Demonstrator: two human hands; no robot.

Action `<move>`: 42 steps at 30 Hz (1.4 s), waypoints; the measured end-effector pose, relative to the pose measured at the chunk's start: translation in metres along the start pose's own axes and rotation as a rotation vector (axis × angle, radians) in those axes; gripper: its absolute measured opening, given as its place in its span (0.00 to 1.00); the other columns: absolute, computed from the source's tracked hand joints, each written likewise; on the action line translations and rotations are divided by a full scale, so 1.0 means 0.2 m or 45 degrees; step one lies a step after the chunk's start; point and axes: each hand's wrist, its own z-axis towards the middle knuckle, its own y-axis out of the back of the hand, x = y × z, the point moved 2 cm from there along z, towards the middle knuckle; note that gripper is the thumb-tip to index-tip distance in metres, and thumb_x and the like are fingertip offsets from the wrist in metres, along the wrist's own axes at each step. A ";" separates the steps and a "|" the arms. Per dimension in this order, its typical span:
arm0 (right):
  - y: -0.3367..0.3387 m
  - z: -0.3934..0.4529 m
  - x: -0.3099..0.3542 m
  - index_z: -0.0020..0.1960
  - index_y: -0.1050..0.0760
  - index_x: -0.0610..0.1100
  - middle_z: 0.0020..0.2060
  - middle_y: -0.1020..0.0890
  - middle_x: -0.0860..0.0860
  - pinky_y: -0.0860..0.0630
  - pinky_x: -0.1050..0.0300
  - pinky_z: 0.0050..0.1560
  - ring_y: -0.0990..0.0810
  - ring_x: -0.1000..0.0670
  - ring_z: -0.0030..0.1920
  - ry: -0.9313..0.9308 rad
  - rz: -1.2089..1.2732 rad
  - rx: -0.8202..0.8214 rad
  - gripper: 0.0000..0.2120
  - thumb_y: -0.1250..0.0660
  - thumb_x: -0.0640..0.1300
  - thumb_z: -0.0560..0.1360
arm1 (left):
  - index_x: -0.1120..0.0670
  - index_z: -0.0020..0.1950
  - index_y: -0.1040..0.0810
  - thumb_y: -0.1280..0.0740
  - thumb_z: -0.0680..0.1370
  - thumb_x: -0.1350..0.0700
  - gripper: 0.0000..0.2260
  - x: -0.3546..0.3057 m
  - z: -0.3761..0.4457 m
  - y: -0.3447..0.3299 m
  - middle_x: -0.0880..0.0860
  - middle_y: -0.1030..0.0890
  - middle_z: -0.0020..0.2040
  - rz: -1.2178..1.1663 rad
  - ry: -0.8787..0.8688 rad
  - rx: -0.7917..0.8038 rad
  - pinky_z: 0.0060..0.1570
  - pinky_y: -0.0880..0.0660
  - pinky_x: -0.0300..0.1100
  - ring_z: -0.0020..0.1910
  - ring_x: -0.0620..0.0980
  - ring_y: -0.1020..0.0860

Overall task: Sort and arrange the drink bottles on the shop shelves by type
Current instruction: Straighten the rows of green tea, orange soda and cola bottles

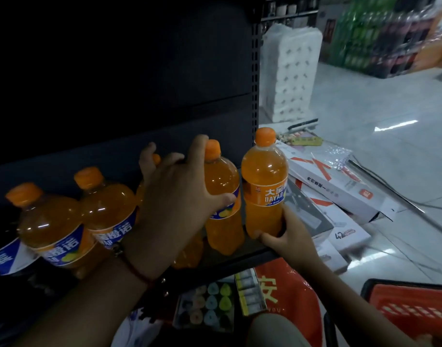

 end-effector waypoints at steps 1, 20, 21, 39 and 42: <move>0.00 0.00 0.01 0.61 0.31 0.60 0.53 0.21 0.62 0.22 0.60 0.49 0.22 0.63 0.53 0.014 -0.003 -0.005 0.28 0.22 0.54 0.66 | 0.43 0.73 0.47 0.31 0.66 0.28 0.44 -0.01 0.00 0.00 0.48 0.18 0.56 -0.013 0.001 0.003 0.72 0.60 0.55 0.65 0.52 0.26; 0.23 -0.03 0.74 0.70 0.32 0.50 0.66 0.28 0.52 0.37 0.55 0.68 0.33 0.51 0.68 0.897 -0.497 -0.311 0.29 0.34 0.59 0.73 | 0.48 0.78 0.40 0.42 0.64 0.24 0.48 0.29 -0.13 0.08 0.62 0.24 0.68 0.343 0.088 0.023 0.74 0.58 0.58 0.74 0.65 0.36; 0.21 0.00 0.83 0.69 0.30 0.49 0.65 0.26 0.51 0.36 0.52 0.69 0.31 0.49 0.68 0.984 -0.645 -0.238 0.27 0.34 0.58 0.73 | 0.46 0.79 0.44 0.40 0.65 0.24 0.47 0.29 -0.12 0.09 0.59 0.26 0.71 0.306 0.109 0.064 0.74 0.65 0.54 0.77 0.61 0.39; 0.11 0.18 1.10 0.77 0.44 0.54 0.68 0.27 0.48 0.32 0.51 0.63 0.28 0.45 0.66 0.814 -1.210 0.274 0.33 0.36 0.58 0.76 | 0.41 0.79 0.54 0.32 0.70 0.32 0.45 0.18 -0.16 0.13 0.50 0.27 0.72 -0.045 0.094 0.148 0.73 0.68 0.47 0.77 0.53 0.41; 0.09 0.15 1.11 0.77 0.43 0.53 0.72 0.34 0.49 0.40 0.51 0.70 0.36 0.46 0.71 0.852 -1.180 0.224 0.33 0.37 0.60 0.76 | 0.42 0.80 0.58 0.38 0.68 0.26 0.48 0.23 -0.21 0.13 0.54 0.35 0.78 -0.031 0.014 0.011 0.70 0.73 0.47 0.77 0.47 0.54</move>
